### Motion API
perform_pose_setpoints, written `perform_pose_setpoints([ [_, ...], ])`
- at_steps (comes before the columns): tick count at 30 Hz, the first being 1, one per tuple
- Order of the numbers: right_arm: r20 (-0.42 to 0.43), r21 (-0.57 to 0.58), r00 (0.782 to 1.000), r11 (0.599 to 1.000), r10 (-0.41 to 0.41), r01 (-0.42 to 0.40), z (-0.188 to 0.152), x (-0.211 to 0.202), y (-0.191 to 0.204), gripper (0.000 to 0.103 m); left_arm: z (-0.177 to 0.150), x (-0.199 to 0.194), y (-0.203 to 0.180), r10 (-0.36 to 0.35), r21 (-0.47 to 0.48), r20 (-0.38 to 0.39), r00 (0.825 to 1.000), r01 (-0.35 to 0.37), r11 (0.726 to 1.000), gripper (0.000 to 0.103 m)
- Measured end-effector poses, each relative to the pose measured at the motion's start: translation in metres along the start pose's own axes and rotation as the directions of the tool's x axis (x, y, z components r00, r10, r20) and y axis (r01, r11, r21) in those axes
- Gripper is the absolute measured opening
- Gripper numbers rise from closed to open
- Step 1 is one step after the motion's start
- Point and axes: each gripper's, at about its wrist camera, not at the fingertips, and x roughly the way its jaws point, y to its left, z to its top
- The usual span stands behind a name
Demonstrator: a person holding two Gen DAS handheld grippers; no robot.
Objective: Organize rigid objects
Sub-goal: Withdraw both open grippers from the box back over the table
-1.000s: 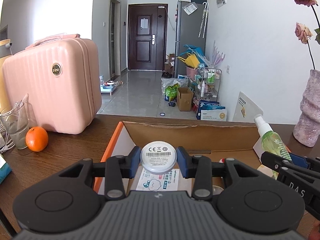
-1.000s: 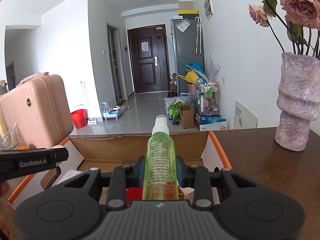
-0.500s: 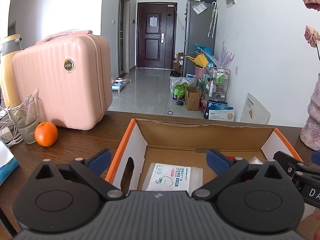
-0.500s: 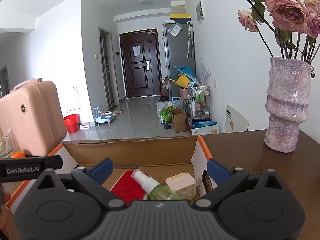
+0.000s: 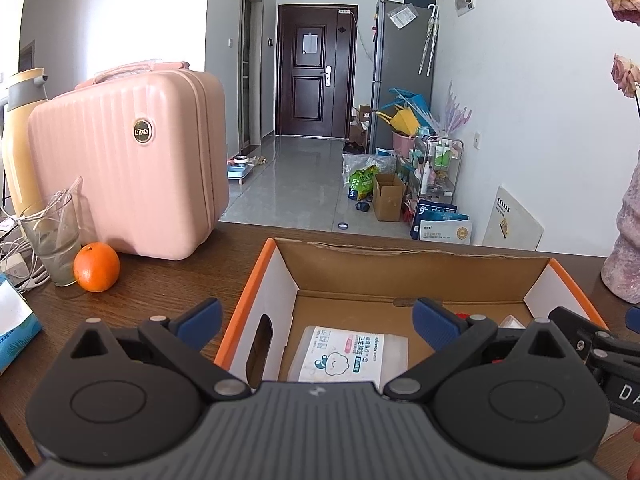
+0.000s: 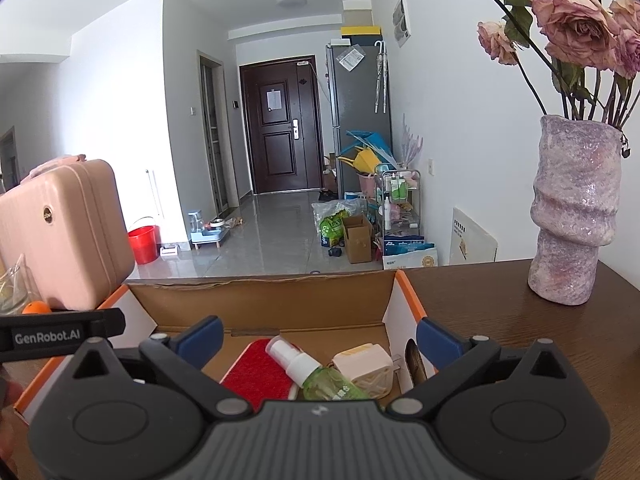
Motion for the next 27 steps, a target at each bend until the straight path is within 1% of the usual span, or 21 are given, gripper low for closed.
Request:
perform_pose_setpoints([
  [14, 0.028, -0.038, 0.999, 0.999, 0.027, -0.026, -0.003, -0.028, 0.006, 0.103, -0.005, -0.024, 0.008, 0.011, -0.005, 0.028, 1.0, -0.011, 1.0, 0.103],
  [27, 0.047, -0.066, 0.998, 0.997, 0.046, -0.043, -0.015, -0.074, 0.014, 0.103, -0.022, -0.069, 0.023, 0.014, 0.012, 0.06, 0.998, -0.015, 1.0, 0.103],
])
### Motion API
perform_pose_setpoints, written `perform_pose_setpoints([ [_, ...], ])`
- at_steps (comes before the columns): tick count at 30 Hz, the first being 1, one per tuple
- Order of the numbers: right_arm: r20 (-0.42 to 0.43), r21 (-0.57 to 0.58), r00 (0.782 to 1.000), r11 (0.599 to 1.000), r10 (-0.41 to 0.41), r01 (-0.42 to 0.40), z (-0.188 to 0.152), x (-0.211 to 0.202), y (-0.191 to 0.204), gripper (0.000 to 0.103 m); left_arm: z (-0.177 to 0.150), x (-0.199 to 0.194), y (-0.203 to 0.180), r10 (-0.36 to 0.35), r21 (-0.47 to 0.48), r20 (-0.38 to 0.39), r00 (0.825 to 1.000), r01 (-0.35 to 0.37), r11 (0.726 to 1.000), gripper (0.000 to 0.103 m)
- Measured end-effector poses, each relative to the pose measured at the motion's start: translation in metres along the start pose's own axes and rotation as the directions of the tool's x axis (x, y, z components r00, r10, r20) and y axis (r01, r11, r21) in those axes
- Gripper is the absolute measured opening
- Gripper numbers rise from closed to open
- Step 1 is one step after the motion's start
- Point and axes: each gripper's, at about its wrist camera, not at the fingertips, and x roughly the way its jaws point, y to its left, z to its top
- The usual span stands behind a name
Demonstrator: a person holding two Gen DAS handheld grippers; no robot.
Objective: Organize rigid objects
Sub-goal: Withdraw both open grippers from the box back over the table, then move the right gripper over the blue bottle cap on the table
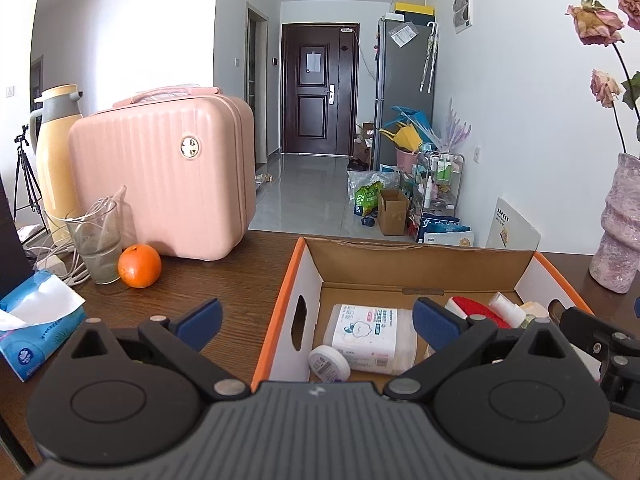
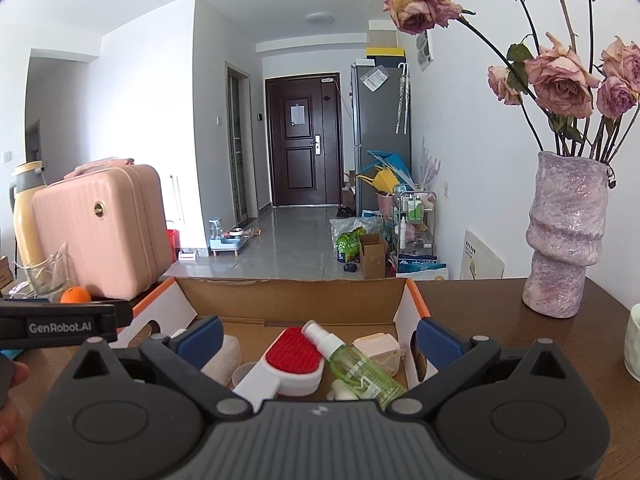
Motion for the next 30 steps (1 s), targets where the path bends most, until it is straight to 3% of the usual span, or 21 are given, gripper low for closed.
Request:
perform_pose_setpoints([
  [14, 0.002, -0.001, 1.0, 1.0, 0.004, -0.004, -0.019, -0.057, 0.01, 0.103, -0.023, -0.06, 0.025, -0.009, 0.009, 0.008, 1.0, 0.008, 1.0, 0.103],
  [30, 0.007, -0.036, 1.0, 0.999, -0.005, 0.005, -0.058, -0.149, 0.027, 0.103, -0.061, -0.148, 0.053, -0.054, 0.054, 0.031, 0.998, 0.053, 0.997, 0.103],
])
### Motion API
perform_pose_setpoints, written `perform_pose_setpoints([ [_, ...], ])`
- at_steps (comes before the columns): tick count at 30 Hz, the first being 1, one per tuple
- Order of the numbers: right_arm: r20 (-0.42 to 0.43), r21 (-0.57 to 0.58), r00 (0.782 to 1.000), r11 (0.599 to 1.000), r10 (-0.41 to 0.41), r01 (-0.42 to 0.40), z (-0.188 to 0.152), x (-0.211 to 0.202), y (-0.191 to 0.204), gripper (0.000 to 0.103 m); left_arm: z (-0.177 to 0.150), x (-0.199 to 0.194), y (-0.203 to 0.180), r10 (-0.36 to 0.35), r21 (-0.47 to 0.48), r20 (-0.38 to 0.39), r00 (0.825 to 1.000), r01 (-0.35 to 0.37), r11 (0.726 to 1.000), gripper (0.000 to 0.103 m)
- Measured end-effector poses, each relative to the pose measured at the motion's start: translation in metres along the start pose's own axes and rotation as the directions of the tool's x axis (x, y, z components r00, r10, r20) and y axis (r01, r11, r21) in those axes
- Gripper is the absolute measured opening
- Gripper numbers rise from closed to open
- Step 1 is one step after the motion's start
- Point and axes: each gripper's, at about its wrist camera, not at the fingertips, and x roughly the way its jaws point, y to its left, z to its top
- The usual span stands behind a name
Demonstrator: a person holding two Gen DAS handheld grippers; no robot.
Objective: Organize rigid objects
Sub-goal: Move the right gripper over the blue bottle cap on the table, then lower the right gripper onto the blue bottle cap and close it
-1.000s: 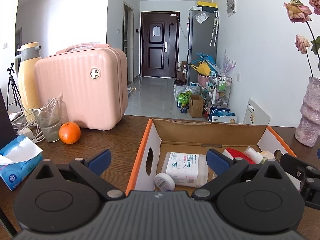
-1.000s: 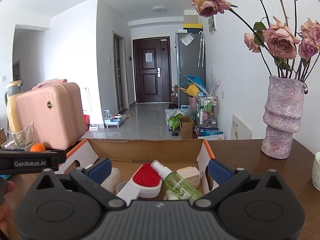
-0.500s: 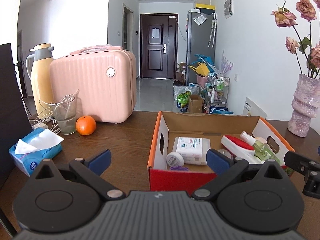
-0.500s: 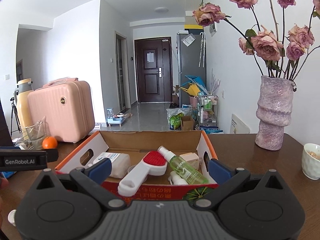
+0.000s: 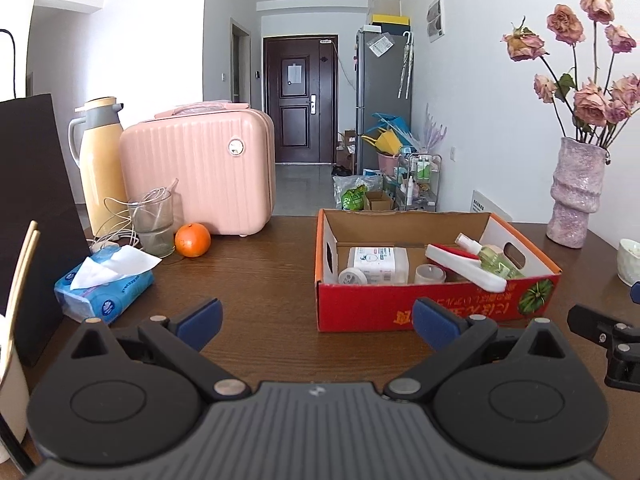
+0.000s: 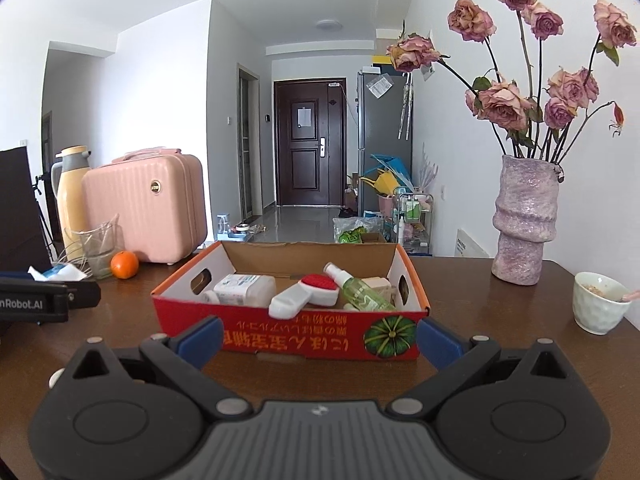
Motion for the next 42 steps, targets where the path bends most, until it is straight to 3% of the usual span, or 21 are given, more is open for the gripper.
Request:
perform_pose_setpoints([
  [13, -0.107, 0.012, 0.994, 1.0, 0.018, -0.017, -0.046, -0.046, 0.012, 0.103, -0.045, -0.036, 0.017, 0.01, 0.025, -0.041, 0.999, -0.009, 1.0, 0.103],
  [24, -0.201, 0.0, 0.979, 1.0, 0.011, -0.011, -0.079, -0.058, 0.022, 0.103, -0.081, -0.045, 0.034, -0.005, 0.033, -0.112, 0.994, 0.008, 0.999, 0.103],
  [37, -0.26, -0.027, 0.965, 0.999, 0.021, -0.028, -0.089, -0.044, 0.033, 0.103, -0.094, -0.051, 0.04, -0.023, 0.038, -0.138, 0.99, 0.028, 0.999, 0.103],
  [42, -0.313, -0.047, 0.95, 0.998, 0.016, -0.032, -0.091, -0.023, 0.037, 0.102, -0.094, -0.047, 0.042, -0.017, 0.03, -0.144, 0.989, 0.022, 0.999, 0.103],
])
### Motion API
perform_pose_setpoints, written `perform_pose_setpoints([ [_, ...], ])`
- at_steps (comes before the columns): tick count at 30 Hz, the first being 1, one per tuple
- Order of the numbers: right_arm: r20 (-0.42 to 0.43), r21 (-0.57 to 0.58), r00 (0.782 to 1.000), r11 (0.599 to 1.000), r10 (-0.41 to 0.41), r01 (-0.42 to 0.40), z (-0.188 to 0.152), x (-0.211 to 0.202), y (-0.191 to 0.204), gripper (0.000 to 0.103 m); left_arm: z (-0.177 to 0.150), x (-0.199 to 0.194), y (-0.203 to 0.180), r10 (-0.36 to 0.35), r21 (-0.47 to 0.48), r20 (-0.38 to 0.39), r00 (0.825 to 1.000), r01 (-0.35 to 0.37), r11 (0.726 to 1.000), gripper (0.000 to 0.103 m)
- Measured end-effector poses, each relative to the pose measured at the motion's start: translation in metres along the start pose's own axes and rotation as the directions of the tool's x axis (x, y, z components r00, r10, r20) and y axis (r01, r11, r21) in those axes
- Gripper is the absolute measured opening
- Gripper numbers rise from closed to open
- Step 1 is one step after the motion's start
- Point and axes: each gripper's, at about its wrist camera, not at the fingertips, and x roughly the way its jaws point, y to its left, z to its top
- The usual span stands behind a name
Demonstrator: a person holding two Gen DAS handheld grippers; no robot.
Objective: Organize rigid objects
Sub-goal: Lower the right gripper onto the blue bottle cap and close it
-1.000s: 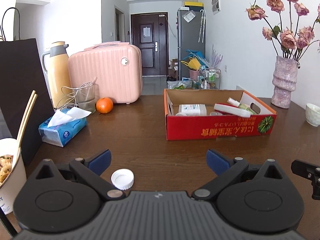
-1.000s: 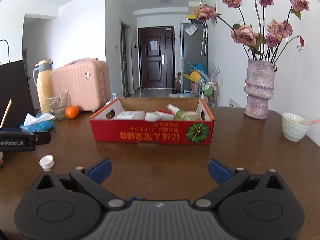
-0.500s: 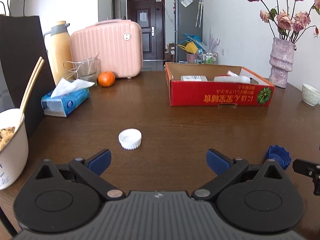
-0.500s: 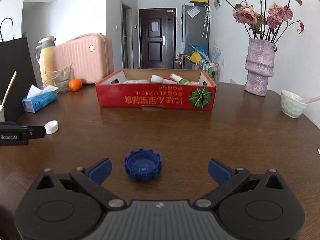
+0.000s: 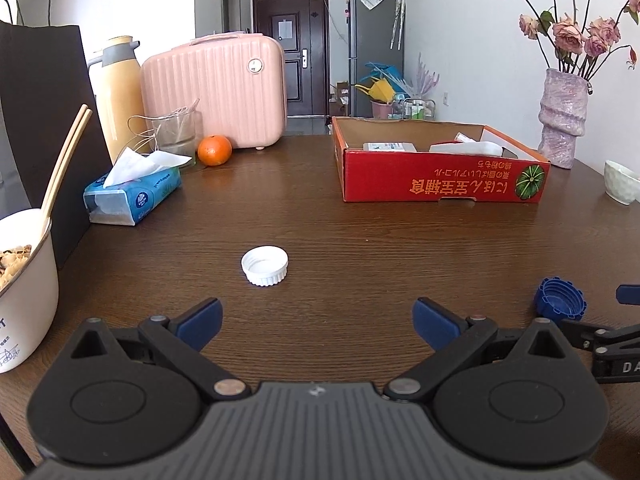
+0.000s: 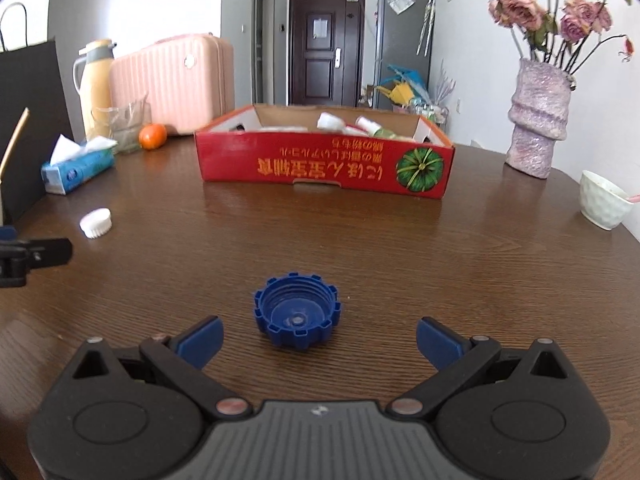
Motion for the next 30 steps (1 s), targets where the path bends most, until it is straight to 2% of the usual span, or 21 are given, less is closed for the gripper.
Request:
perform_pose_setpoints([
  [9, -0.066, 0.035, 0.998, 0.999, 0.01, -0.008, 0.01, 0.026, 0.0, 0.093, 0.0, 0.003, 0.002, 0.006, -0.006, -0.007, 1.0, -0.006, 1.0, 0.103],
  [12, -0.058, 0.031, 0.998, 0.999, 0.013, -0.011, 0.01, 0.026, 0.001, 0.081, -0.001, 0.004, 0.002, 0.009, -0.007, -0.009, 1.0, -0.009, 1.0, 0.103],
  [15, -0.035, 0.022, 0.999, 0.999, 0.026, -0.025, 0.009, 0.022, 0.003, 0.053, -0.001, 0.006, 0.003, 0.012, -0.01, -0.012, 1.0, -0.012, 1.0, 0.103],
  [21, -0.007, 0.024, 1.0, 0.999, 0.023, -0.023, 0.008, 0.019, 0.003, 0.052, 0.0, 0.008, 0.003, 0.015, -0.009, -0.014, 1.0, -0.015, 1.0, 0.103],
  [30, 0.104, 0.063, 0.995, 0.998, 0.005, -0.011, 0.009, 0.003, -0.004, 0.052, 0.0, 0.011, 0.003, 0.023, -0.012, -0.021, 1.0, -0.023, 1.0, 0.103],
])
